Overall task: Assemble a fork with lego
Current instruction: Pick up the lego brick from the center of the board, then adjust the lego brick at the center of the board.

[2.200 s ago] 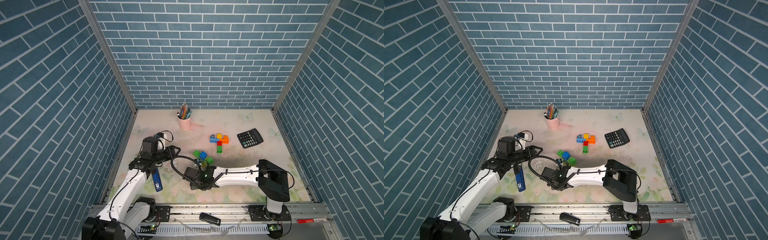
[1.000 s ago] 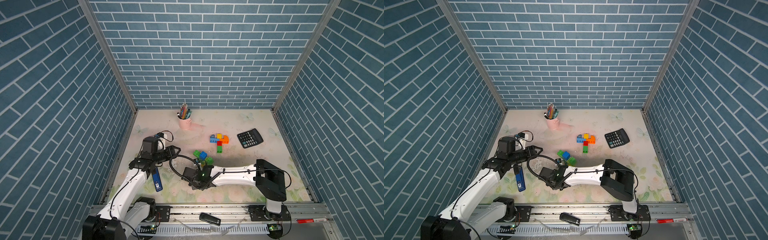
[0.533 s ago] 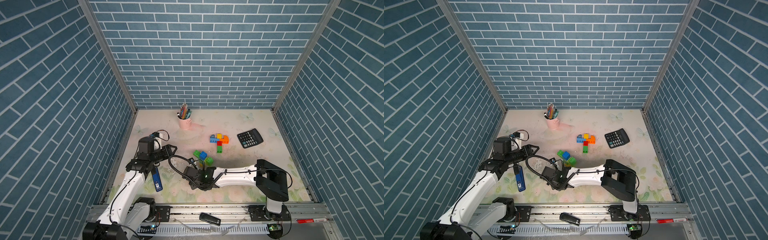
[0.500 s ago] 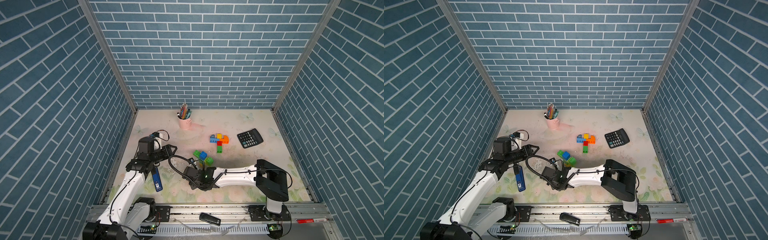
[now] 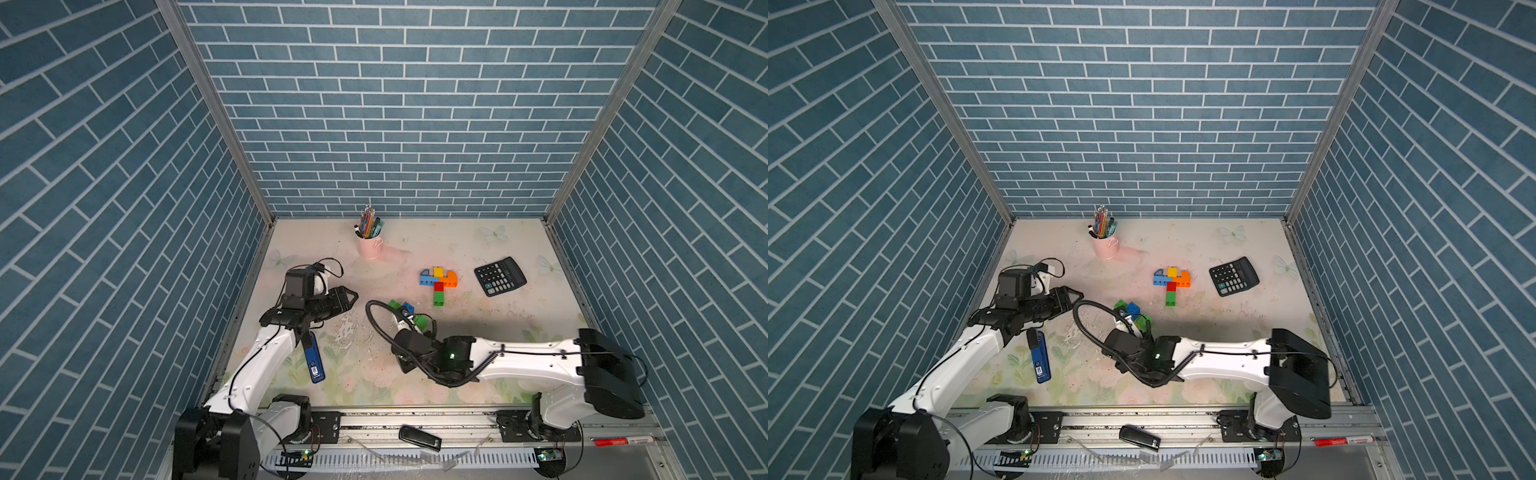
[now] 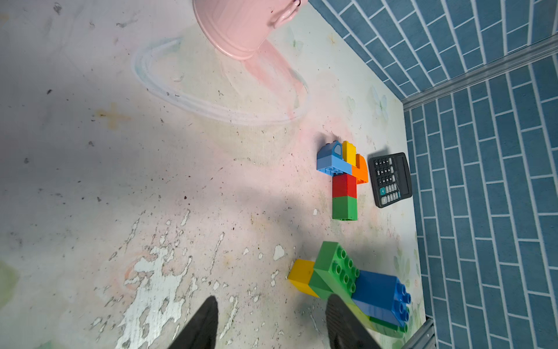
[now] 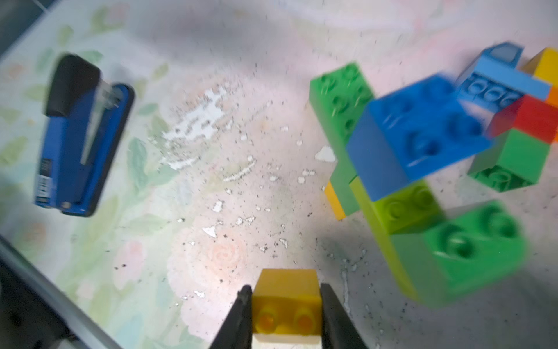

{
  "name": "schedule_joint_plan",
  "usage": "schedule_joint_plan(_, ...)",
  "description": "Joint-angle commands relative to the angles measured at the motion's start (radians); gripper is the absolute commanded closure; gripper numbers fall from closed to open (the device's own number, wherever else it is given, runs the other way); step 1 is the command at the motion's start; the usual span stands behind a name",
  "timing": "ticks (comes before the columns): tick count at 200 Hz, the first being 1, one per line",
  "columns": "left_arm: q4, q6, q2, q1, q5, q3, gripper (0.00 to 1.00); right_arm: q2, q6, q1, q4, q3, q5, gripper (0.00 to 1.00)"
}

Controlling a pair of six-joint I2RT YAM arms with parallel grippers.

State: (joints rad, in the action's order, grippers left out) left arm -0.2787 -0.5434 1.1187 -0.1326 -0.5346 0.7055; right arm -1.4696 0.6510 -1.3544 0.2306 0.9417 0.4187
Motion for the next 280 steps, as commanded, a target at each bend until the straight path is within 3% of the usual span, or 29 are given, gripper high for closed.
schedule_joint_plan(1, 0.032, 0.002, 0.069, -0.035, 0.017, 0.076, 0.41, 0.032, -0.102, -0.001, -0.057, -0.055, 0.013, 1.00)
schedule_joint_plan(45, 0.020, 0.029, 0.260, -0.119, 0.035, 0.229, 0.41, 0.019, -0.173, 0.017, -0.058, -0.068, 0.013, 1.00)
schedule_joint_plan(135, -0.091, 0.070, 0.561, -0.215, 0.001, 0.464, 0.39, 0.019, -0.083, 0.065, -0.011, -0.102, 0.073, 1.00)
schedule_joint_plan(218, -0.131, 0.095, 0.563, -0.243, 0.037, 0.457, 0.40, 0.063, -0.013, 0.124, -0.013, -0.157, 0.098, 1.00)
schedule_joint_plan(280, -0.125, 0.100, 0.501, -0.251, 0.066, 0.364, 0.40, 0.125, -0.019, 0.207, -0.122, -0.213, 0.047, 1.00)
